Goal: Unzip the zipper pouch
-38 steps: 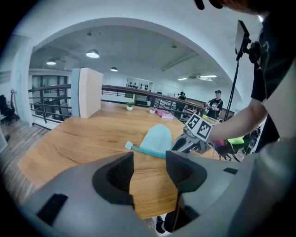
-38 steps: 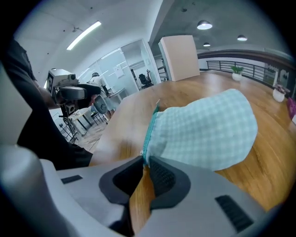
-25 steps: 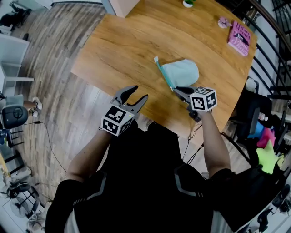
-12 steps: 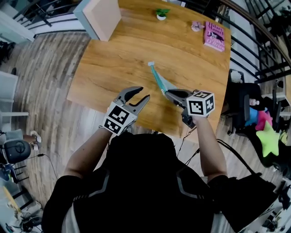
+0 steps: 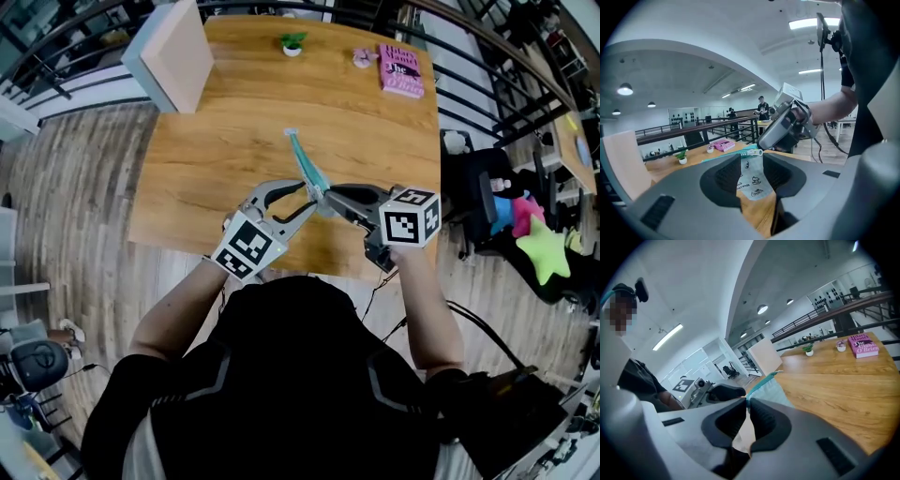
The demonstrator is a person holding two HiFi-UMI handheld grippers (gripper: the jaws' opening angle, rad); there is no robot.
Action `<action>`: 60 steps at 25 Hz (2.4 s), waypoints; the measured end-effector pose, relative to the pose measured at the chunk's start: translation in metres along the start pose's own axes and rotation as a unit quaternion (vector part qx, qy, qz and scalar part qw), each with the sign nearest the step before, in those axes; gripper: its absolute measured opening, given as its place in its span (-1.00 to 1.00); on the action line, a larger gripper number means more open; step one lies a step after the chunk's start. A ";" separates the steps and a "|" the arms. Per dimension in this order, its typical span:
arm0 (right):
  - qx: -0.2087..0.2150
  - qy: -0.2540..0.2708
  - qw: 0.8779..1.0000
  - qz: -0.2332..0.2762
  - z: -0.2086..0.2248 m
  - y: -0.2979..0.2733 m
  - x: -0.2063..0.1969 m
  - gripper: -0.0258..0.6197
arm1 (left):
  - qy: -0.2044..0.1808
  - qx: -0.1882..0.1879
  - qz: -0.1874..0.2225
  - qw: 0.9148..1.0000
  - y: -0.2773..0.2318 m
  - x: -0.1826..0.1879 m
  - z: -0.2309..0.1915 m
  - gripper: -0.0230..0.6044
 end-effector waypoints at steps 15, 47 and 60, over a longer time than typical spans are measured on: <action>-0.010 -0.042 0.999 0.034 -0.022 0.007 0.016 -0.82 | -0.084 -0.042 0.020 0.995 0.004 0.026 0.007 -0.49; 0.055 0.025 0.998 0.000 -0.030 -0.003 0.023 -0.82 | 0.052 -0.039 0.058 0.996 0.029 0.029 -0.010 -0.80; 0.041 0.103 0.992 -0.058 -0.032 -0.014 0.012 -0.86 | 0.130 -0.014 0.043 0.990 0.033 0.023 -0.038 -0.83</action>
Point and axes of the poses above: the fingertips, and each gripper's own axes: y backward along the fingers, z to its right, x out of its top, the point moved 3 cm from there along y, backward along the fingers, and after that the axes turned 5 degrees about y, right-handed, at the moved point
